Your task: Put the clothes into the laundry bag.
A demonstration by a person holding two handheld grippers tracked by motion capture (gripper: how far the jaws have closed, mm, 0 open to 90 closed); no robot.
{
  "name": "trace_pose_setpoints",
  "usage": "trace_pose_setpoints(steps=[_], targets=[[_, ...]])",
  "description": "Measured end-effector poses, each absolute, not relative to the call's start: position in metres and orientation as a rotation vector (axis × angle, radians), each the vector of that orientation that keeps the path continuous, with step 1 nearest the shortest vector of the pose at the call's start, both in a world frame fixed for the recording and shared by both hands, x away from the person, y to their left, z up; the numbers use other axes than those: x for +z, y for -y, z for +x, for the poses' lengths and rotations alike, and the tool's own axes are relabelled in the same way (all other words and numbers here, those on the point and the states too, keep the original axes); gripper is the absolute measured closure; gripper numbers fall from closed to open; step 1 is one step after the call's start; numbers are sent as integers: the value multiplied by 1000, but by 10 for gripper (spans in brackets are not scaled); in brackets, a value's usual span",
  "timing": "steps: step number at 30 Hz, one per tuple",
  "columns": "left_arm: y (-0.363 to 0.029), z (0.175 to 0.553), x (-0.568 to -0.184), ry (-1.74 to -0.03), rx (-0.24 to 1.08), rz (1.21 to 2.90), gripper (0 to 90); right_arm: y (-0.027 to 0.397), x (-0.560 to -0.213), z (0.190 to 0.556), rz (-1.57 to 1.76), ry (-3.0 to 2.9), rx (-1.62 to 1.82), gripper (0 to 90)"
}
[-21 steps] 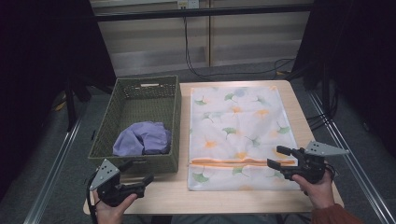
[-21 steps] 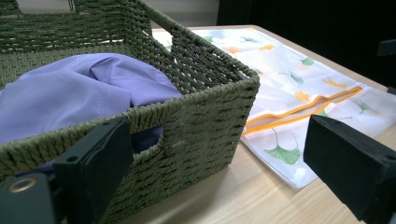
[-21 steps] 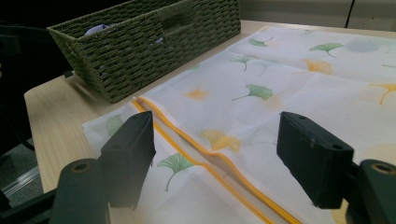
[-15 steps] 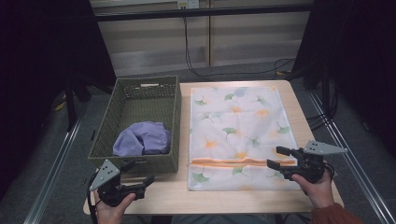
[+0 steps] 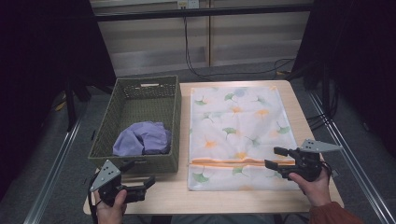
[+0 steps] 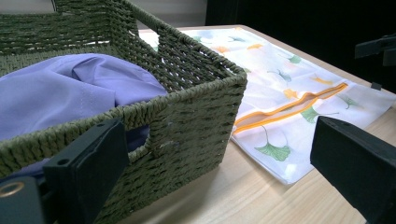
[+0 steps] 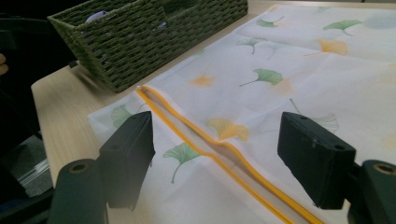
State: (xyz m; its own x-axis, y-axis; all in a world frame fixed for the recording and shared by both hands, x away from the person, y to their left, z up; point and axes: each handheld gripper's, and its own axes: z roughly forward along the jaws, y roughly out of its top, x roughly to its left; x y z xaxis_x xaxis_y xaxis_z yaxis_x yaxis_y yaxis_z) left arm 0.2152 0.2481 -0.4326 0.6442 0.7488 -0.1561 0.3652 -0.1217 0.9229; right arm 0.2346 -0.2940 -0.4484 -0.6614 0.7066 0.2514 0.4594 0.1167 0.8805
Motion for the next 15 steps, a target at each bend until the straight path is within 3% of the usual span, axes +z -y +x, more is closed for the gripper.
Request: trace_pose_setpoints(steps=[15], targets=[[-248, 213, -433, -913, 400, 1766, 39, 269, -448, 237, 1112, -2314, 1532, 316]])
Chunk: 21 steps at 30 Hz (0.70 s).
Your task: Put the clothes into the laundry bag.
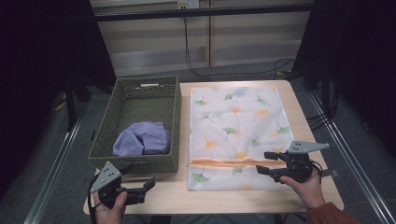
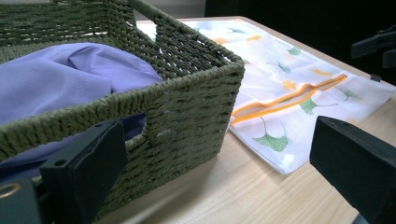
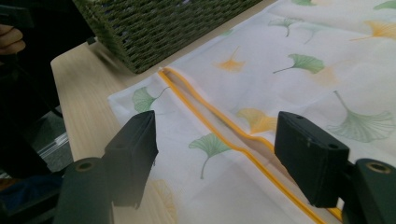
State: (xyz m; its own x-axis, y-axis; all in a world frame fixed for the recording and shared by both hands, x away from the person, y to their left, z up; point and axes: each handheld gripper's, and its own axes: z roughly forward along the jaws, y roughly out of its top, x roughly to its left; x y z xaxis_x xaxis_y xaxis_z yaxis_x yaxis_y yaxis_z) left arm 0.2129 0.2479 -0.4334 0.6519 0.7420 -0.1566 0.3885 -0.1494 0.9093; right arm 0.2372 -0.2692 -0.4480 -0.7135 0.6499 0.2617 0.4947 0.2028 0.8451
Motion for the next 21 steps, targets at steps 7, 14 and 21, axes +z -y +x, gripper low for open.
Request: trace_pose_setpoints(steps=[7, 14, 21], targets=[[-246, 213, -433, -909, 385, 1765, 39, 251, -452, 244, 1051, -2422, 1530, 420], [-236, 213, -434, -874, 337, 1787, 39, 240, -452, 253, 1017, -2445, 1513, 533], [-235, 217, -433, -884, 360, 1787, 40, 240, -451, 266, 1048, -2438, 1494, 601]])
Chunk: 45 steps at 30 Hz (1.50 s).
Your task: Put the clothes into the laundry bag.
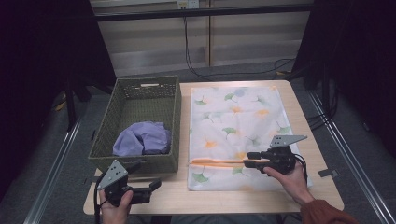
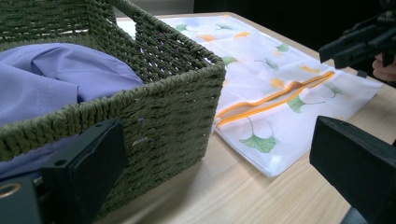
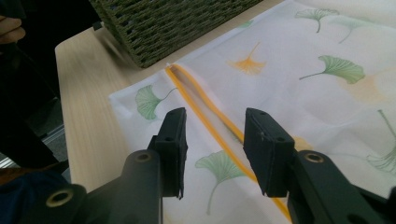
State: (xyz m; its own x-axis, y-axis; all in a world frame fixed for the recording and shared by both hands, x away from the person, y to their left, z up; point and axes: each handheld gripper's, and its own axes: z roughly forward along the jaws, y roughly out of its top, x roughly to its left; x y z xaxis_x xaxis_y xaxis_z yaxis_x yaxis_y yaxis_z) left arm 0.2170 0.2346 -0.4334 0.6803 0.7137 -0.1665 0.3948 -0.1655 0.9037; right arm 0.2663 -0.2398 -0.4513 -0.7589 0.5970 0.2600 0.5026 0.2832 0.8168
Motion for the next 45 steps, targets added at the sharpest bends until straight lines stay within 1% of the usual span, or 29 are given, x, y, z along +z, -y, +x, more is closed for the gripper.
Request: trace_pose_setpoints(steps=[7, 9, 12, 16, 18, 20, 22, 23, 28, 37, 41, 45], targets=[[-233, 221, -433, -897, 366, 1768, 51, 239, -450, 286, 1068, -2460, 1470, 619], [-232, 223, -434, -916, 356, 1761, 58, 237, -453, 292, 1070, -2482, 1458, 613], [-232, 222, -434, -906, 385, 1781, 60, 234, -457, 301, 1070, -2516, 1418, 602], [-231, 221, -433, -894, 384, 1784, 60, 233, -463, 308, 1063, -2534, 1387, 583], [-231, 221, -433, -890, 387, 1788, 60, 231, -472, 310, 1053, -2564, 1343, 552], [-231, 221, -433, -889, 388, 1788, 60, 231, -478, 311, 1055, -2583, 1317, 542], [-231, 222, -433, -878, 390, 1792, 59, 231, -482, 312, 1054, -2586, 1268, 479], [-230, 222, -433, -878, 395, 1795, 60, 232, -483, 313, 1072, -2585, 1262, 464], [-230, 222, -433, -862, 382, 1799, 60, 234, -488, 316, 1087, -2584, 1193, 442], [-228, 221, -433, -843, 388, 1816, 59, 224, -498, 314, 998, -2628, 1091, 466], [-228, 222, -433, -840, 385, 1817, 59, 224, -498, 312, 992, -2605, 1072, 541], [-229, 222, -433, -838, 388, 1819, 59, 222, -497, 310, 983, -2591, 1026, 567]])
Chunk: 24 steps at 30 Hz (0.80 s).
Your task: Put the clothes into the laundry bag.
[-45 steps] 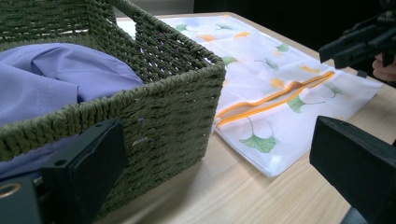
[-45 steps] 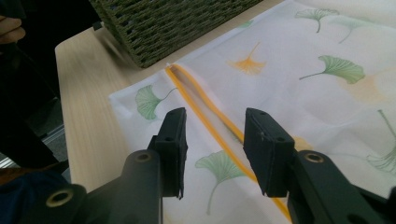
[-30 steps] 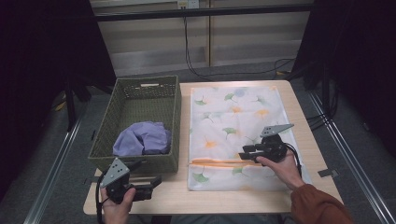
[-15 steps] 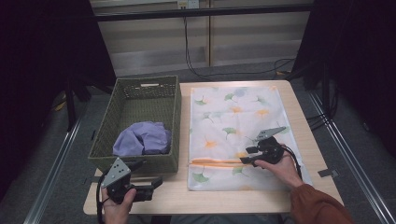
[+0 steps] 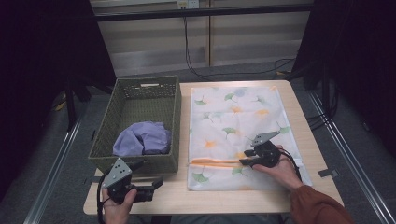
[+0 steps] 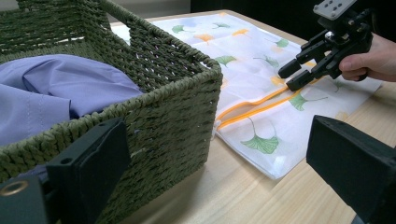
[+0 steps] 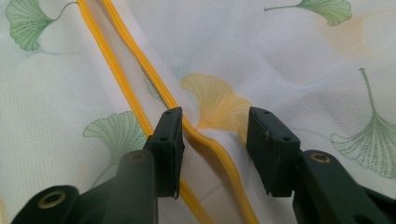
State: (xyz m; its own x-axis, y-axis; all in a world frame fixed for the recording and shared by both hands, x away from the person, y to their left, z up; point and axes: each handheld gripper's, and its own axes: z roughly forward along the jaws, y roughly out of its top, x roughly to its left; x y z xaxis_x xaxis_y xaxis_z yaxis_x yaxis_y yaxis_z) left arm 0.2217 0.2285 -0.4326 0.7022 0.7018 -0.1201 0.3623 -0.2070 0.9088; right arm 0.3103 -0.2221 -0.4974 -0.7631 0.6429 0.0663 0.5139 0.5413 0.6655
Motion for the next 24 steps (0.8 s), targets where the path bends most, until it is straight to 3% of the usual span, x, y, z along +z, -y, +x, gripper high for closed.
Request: trace_pose_setpoints(steps=[17, 24], targets=[[-229, 223, -433, -830, 394, 1826, 59, 230, -499, 317, 1070, -2543, 1048, 831], [-229, 223, -433, -835, 396, 1829, 59, 232, -499, 319, 1092, -2543, 1055, 860]])
